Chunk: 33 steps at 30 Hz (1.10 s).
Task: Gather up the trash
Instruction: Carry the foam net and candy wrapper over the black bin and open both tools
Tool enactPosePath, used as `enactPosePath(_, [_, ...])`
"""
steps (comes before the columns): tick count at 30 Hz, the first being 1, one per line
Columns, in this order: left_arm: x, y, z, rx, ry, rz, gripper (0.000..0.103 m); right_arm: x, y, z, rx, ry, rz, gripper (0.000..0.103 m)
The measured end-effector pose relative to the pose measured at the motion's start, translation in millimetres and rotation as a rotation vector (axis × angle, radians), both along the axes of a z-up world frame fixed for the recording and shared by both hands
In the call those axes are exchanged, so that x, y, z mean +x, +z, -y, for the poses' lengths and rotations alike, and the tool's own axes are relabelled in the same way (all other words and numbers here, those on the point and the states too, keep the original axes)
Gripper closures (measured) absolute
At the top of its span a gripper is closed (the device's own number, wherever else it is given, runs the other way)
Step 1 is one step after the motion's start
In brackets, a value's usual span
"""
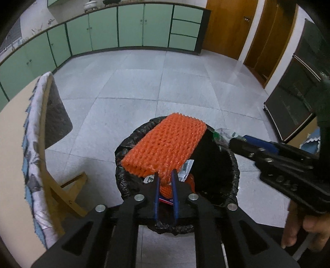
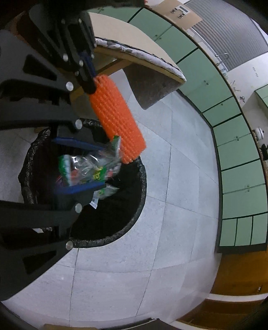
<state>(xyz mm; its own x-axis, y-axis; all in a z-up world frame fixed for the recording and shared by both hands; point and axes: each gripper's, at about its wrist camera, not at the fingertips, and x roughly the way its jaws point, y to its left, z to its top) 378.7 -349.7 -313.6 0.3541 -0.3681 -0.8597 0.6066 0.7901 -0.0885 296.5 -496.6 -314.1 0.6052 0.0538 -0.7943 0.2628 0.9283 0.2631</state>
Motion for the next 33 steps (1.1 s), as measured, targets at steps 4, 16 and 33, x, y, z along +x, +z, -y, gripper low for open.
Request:
enactPosePath(4, [4,-6,-3,0.006,0.013,-0.013,0.091,-2,0,5,0.013,-0.01,0.001,0.071])
enactPosePath(16, [5,-12,-4,0.016,0.019,-0.022,0.089,-5,0,14,0.025,-0.031,-0.002,0.065])
enactPosePath(33, [8,-5,-3,-0.001,0.025,0.005,0.061,-6,-1,16,0.036,-0.057,-0.015,0.05])
